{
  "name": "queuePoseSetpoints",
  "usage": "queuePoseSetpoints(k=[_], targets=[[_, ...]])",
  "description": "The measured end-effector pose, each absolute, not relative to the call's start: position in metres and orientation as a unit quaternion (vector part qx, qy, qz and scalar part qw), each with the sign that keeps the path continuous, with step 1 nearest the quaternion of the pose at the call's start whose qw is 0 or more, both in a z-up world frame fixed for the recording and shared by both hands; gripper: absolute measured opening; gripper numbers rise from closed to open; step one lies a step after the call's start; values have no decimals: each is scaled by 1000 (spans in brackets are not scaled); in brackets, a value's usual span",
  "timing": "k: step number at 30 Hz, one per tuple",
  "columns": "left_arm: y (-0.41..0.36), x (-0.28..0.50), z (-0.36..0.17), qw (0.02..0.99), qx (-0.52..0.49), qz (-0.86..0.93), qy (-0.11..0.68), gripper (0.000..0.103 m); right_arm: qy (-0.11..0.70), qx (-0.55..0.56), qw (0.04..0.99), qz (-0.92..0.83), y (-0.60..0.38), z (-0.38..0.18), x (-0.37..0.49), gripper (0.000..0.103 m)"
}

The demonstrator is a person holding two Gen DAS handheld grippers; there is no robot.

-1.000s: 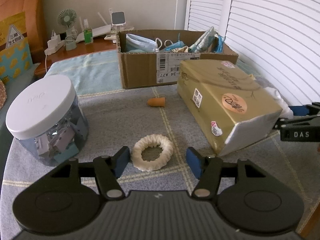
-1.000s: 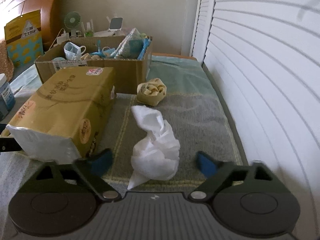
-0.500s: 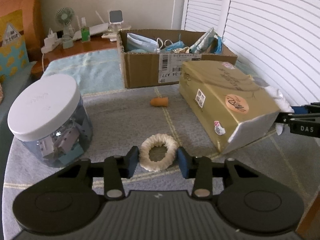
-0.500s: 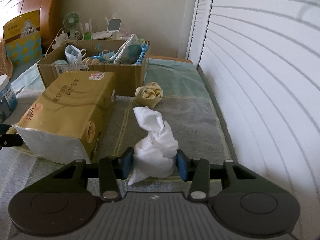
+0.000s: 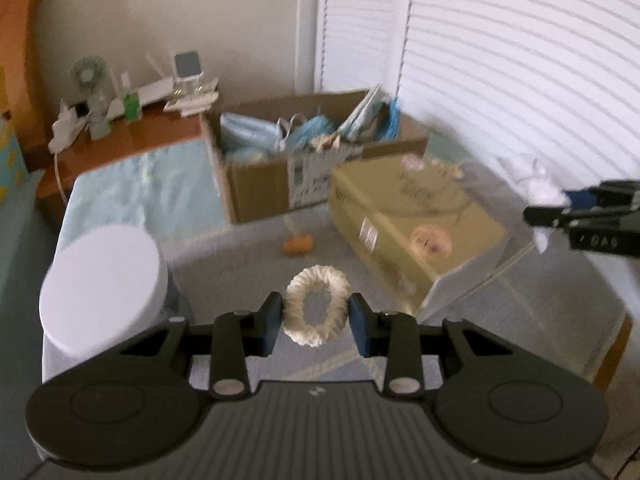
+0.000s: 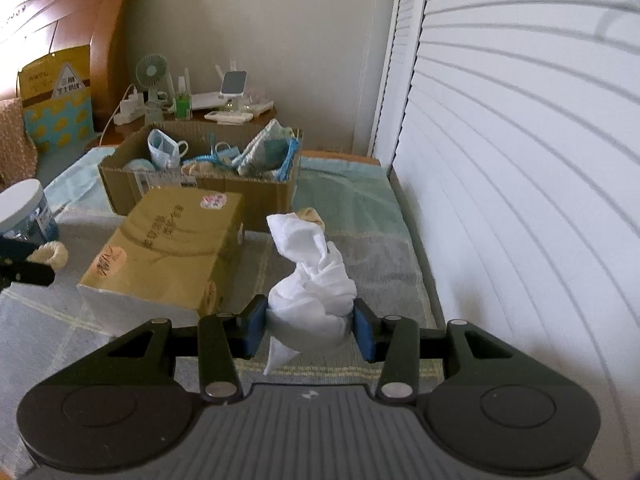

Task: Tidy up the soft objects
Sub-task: 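Drop the cream scrunchie into the box with the left tool while the right tool carries the cloth there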

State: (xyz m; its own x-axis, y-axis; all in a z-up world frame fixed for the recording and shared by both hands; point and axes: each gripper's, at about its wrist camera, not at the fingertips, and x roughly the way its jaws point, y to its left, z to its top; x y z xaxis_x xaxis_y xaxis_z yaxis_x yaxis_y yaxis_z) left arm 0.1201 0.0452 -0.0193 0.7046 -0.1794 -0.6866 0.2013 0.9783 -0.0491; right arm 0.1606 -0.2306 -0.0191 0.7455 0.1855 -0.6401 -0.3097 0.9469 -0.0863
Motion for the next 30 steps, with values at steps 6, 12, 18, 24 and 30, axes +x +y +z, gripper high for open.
queuePoseSetpoints(k=[6, 12, 18, 24, 30], targets=[[40, 146, 11, 937, 28, -116, 329, 35, 320, -91, 932, 145, -227, -8, 158, 50], [28, 188, 31, 950, 36, -109, 291, 35, 313, -93, 934, 147, -226, -1, 158, 50], [20, 227, 27, 957, 45, -86, 275, 39, 310, -89, 935, 148, -226, 1, 162, 50], [23, 221, 13, 962, 41, -65, 263, 88, 311, -89, 934, 150, -225, 0, 164, 50], [30, 184, 12, 963, 26, -66, 261, 102, 307, -93, 934, 155, -223, 5, 171, 50]])
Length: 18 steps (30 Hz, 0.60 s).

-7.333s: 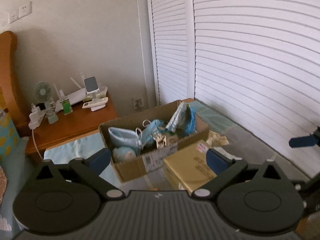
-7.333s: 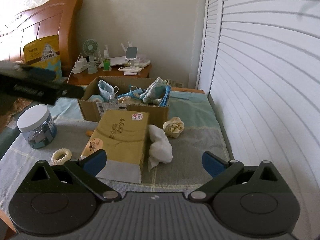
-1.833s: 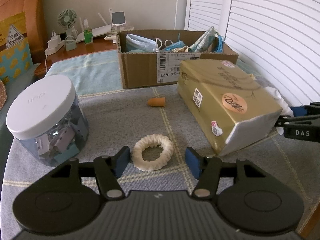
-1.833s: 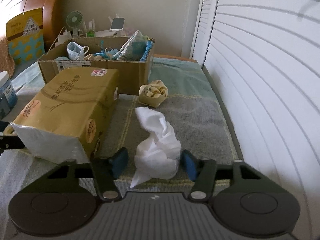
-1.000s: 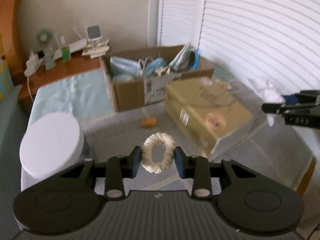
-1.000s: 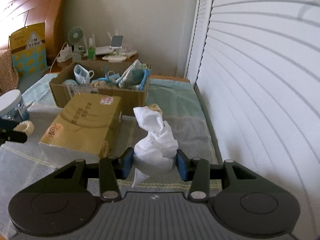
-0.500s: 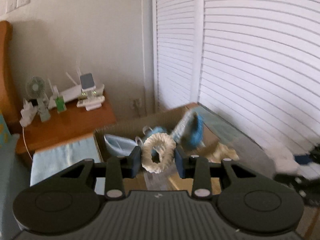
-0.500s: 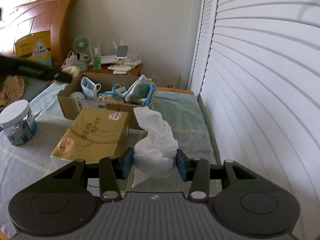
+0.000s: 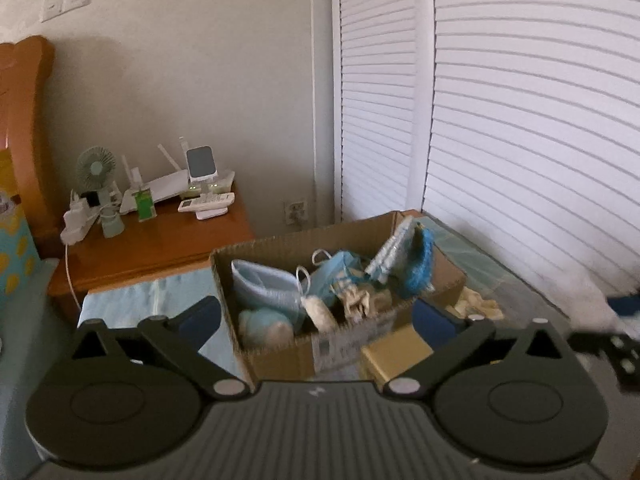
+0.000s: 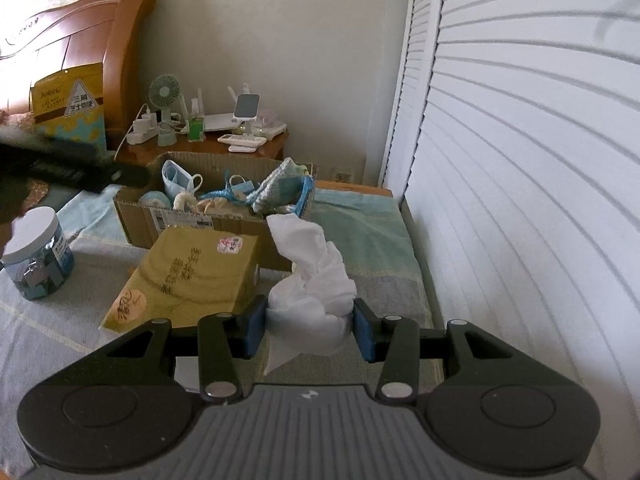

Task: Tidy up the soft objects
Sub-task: 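Drop the cream scrunchie into the box with the left tool while the right tool carries the cloth there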

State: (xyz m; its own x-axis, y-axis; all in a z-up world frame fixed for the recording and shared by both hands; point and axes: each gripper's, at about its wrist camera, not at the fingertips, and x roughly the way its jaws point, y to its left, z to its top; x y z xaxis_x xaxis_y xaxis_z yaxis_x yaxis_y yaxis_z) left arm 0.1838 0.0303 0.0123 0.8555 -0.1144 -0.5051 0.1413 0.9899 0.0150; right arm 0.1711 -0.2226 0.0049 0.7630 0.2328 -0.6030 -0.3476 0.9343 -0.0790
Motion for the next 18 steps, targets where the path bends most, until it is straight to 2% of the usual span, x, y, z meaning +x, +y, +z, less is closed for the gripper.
queuePoseSetpoints(k=[7, 18], targets=[[36, 138, 8, 963, 6, -62, 262, 102, 285, -110, 931, 199, -207, 24, 196, 50], [34, 102, -14, 959, 1, -55, 278, 102, 249, -194, 908, 277, -148, 47, 268, 50]])
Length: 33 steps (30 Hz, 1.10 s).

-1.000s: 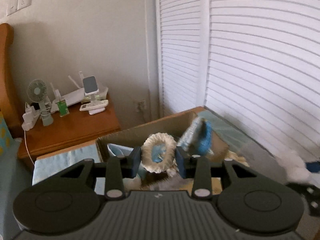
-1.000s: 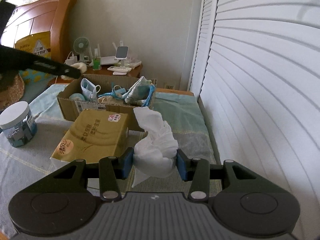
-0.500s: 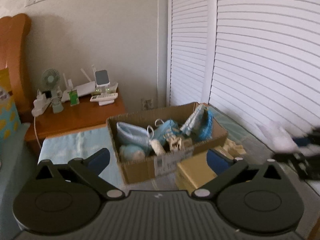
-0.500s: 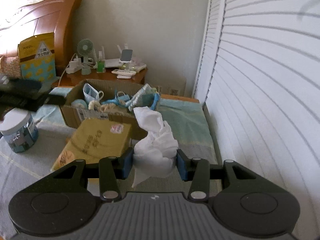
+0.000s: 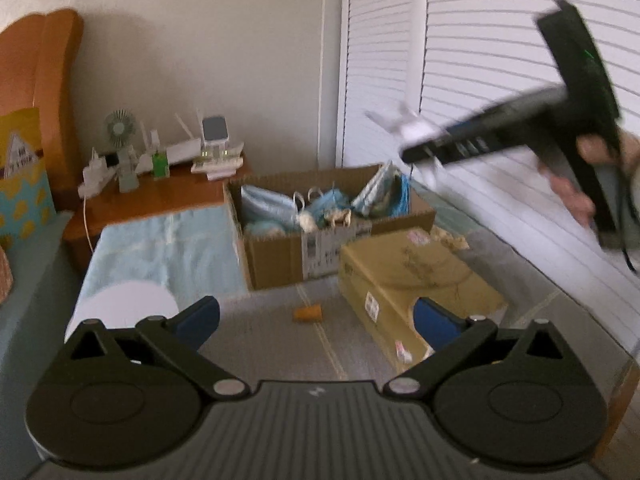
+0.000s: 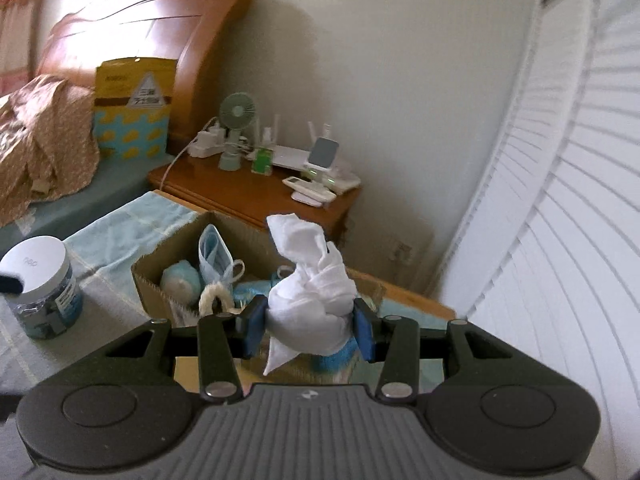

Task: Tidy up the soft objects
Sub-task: 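Drop the cream scrunchie into the box with the left tool while the right tool carries the cloth there, then open the right tool over the box to release the white cloth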

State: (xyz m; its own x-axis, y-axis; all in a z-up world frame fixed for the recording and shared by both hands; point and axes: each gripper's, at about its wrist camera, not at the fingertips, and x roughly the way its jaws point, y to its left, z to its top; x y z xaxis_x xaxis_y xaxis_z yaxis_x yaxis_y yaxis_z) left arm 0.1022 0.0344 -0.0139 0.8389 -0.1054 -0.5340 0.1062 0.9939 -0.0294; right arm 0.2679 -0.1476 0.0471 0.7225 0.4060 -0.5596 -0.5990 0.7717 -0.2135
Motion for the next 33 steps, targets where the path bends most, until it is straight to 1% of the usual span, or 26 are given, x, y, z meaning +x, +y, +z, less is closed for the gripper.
queuePoseSetpoints(k=[5, 6, 8, 10, 12, 13, 16, 28, 33], targets=[[37, 98, -23, 956, 6, -43, 290, 102, 246, -239, 892, 293, -126, 45, 291, 50], [37, 98, -23, 956, 9, -40, 290, 102, 250, -244, 890, 292, -125, 43, 295, 52], [38, 98, -23, 957, 11, -36, 288, 102, 262, -243, 888, 290, -125, 36, 302, 65], [40, 99, -23, 957, 6, -37, 288, 102, 267, -242, 888, 285, -127, 31, 304, 87], [41, 100, -24, 956, 4, -38, 290, 102, 274, -231, 891, 280, -132, 27, 301, 96], [41, 100, -25, 956, 4, -38, 290, 102, 279, -223, 891, 281, -135, 26, 300, 99], [41, 100, -25, 956, 3, -39, 292, 102, 286, -203, 896, 273, -143, 24, 294, 103], [40, 94, -22, 955, -9, -44, 293, 102, 317, -116, 917, 213, -179, 22, 263, 103], [41, 91, -22, 955, -14, -45, 294, 102, 321, -97, 922, 192, -190, 22, 243, 103]])
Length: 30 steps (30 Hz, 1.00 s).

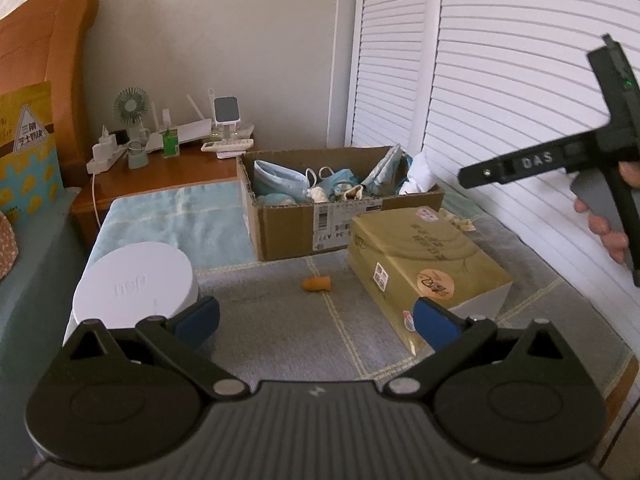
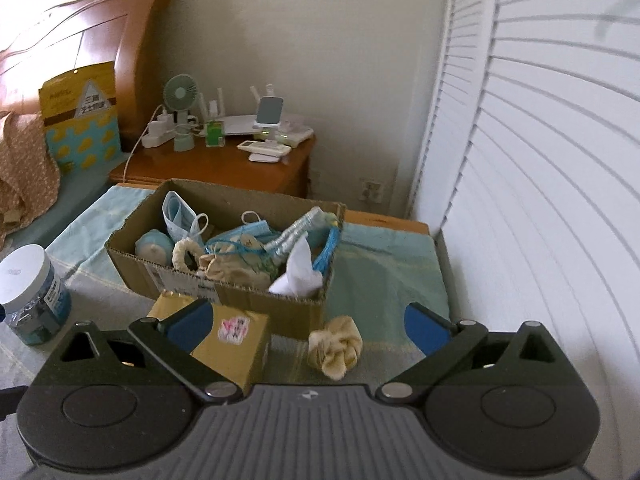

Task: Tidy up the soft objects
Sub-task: 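Open the right tool over the box to release the white cloth, then move the right tool down to the beige knotted cloth on the towel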

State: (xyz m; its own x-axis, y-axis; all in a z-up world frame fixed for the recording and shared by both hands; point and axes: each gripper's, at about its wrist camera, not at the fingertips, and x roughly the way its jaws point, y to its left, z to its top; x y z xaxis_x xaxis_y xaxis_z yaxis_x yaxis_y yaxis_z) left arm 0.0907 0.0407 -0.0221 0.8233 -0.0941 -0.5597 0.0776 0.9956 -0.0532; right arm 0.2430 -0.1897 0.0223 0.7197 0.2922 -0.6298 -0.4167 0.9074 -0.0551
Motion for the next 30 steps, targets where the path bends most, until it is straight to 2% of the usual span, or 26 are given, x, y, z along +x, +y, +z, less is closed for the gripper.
queuePoseSetpoints(k=[11, 24, 27, 30], targets=[[44, 92, -25, 949, -35, -46, 310, 102, 323, -68, 931, 153, -208, 18, 200, 103], [39, 110, -33, 944, -23, -56, 325, 102, 331, -67, 934, 119, -225, 4, 189, 103], [39, 117, -32, 945, -22, -56, 322, 98, 332, -77, 933, 114, -224, 0, 191, 103], [38, 125, -32, 946, -23, -54, 318, 89, 336, -89, 931, 113, -223, -5, 194, 103]])
